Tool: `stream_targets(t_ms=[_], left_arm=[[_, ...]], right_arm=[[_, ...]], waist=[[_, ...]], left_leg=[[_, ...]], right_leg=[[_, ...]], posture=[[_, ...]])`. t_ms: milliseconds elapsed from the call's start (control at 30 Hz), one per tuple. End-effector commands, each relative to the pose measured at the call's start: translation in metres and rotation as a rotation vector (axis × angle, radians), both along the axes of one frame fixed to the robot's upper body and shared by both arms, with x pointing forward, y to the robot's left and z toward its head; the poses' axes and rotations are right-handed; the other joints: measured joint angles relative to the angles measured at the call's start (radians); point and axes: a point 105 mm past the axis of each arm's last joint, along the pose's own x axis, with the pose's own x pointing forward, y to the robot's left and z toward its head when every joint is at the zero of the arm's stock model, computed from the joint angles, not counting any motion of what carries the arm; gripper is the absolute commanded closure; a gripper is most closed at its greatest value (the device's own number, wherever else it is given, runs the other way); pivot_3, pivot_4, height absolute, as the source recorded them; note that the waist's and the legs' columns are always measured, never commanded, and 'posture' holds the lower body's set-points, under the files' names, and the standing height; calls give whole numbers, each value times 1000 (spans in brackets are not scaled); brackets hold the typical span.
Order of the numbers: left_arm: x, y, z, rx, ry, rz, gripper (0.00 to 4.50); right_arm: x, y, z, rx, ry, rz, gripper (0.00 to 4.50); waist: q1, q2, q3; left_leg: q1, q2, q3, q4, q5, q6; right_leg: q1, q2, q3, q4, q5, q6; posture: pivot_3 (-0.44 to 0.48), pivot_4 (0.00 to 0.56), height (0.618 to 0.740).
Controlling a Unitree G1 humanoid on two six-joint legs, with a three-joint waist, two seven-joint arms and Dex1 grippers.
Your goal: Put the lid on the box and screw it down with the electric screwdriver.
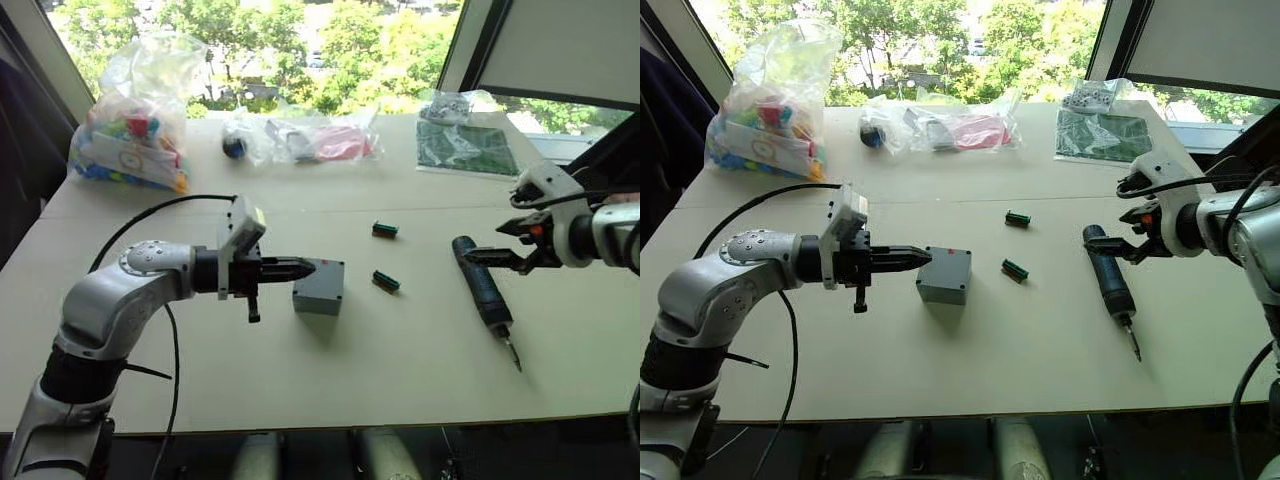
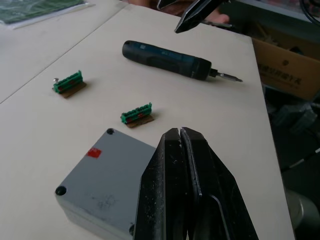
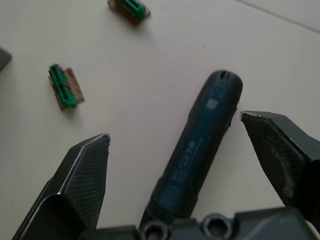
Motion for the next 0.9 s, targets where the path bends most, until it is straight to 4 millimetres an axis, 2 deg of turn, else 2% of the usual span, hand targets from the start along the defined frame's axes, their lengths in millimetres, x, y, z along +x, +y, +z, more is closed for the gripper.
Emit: stream_targets(t_ms=[33, 167, 300, 433, 567, 667, 767, 900], left_arm=[[-8, -10, 3, 8, -67, -64, 4500], [-8, -12, -1, 8, -69, -69, 4500], [-7, -12, -5, 6, -69, -54, 4500], [-8, -12, -8, -2, -60, -30, 4500], [-8, -9, -11, -5, -52, 6, 4500], [-8, -7, -13, -3, -48, 22, 4500], [-9, -3, -14, 2, -49, 48, 4500], [-7, 1, -15, 0, -50, 85, 4500]], right_arm=[[-7, -18, -14, -24, 67, -125, 22], [-16, -18, -31, 40, 158, -184, 22], [-16, -17, -48, 72, 211, -219, 22], [-6, -18, -59, 87, 226, -249, 22], [5, -30, -72, 1, 221, -258, 22], [10, -29, -78, -16, 239, -233, 22], [11, -26, -85, -40, 276, -204, 645], [6, -25, -93, -65, 323, -187, 1926]], waist=[[1, 0, 0], [5, 0, 0], [4, 0, 0], [4, 0, 0], [4, 0, 0], [4, 0, 0], [2, 0, 0], [4, -2, -1]], left_leg=[[0, 0, 0, 0, 0, 0], [-1, 0, 0, 0, 0, 0], [-1, 0, 0, 1, 0, 0], [-1, 0, 0, 1, 0, 0], [-1, 0, 0, 1, 0, 0], [-1, 0, 0, 1, 0, 0], [0, 0, 0, 1, 0, 0], [0, 0, -1, 1, 0, 0]], right_leg=[[0, 0, 0, 0, 0, 0], [0, 0, 0, 0, 0, 1], [0, 0, 0, 0, 0, 1], [0, 0, 0, 0, 0, 1], [0, 0, 0, 0, 0, 1], [0, 0, 0, 0, 0, 1], [0, 0, 0, 0, 0, 1], [1, 0, 0, 0, 0, 1]], posture=[[0, 150, 740], [0, 150, 740], [0, 150, 740], [0, 150, 740], [0, 150, 740], [0, 150, 740], [0, 150, 740], [0, 150, 740]])
